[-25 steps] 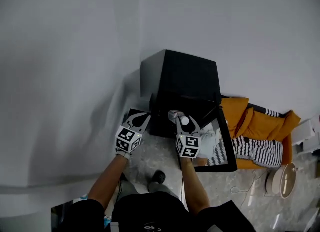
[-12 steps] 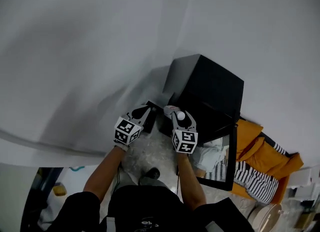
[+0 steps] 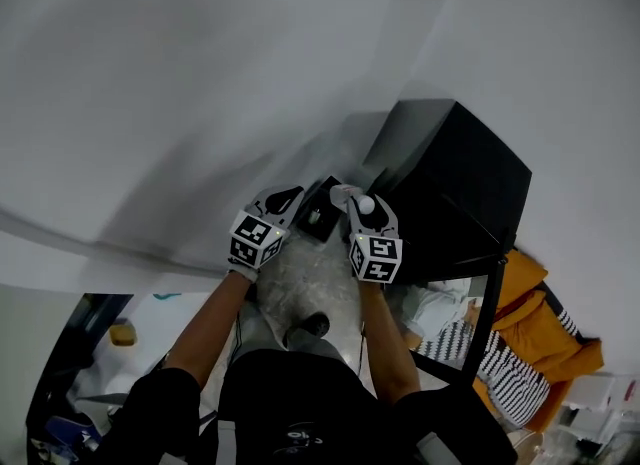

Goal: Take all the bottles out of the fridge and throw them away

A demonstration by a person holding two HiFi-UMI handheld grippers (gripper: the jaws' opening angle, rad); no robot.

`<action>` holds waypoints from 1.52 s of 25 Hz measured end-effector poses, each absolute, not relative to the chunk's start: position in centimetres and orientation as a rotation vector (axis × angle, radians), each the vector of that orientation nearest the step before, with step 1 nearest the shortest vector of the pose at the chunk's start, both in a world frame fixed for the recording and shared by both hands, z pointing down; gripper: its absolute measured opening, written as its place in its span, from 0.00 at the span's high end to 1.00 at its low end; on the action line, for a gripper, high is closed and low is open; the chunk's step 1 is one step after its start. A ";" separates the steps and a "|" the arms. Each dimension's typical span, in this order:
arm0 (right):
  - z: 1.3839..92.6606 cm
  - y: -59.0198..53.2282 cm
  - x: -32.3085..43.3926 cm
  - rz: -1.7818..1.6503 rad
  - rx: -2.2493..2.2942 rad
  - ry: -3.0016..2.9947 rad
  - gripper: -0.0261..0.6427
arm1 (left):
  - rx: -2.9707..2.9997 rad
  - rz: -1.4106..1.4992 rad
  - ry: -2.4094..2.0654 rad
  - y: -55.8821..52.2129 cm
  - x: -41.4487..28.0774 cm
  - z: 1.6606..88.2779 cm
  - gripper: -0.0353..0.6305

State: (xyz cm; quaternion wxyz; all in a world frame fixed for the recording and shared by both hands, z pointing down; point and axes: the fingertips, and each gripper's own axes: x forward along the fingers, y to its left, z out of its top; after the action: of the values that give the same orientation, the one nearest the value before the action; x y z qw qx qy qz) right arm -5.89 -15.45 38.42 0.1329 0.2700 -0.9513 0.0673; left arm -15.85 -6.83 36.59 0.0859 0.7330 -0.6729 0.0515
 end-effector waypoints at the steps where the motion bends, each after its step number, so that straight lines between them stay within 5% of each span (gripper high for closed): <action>1: 38.8 -15.5 -6.3 0.199 0.775 -2.757 0.66 | 2.179 0.155 -2.007 -6.7 -16.2 36.8 0.94; 38: 80.7 -19.6 -11.3 0.377 0.812 -2.502 0.66 | 2.162 0.263 -1.507 -12.8 -18.1 76.1 0.94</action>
State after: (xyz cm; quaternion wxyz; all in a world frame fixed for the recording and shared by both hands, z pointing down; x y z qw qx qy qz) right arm -11.34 -19.62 80.75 0.2397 0.2966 -0.9141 0.1377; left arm -18.07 -12.78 76.13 0.2440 0.7916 -0.5520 0.0961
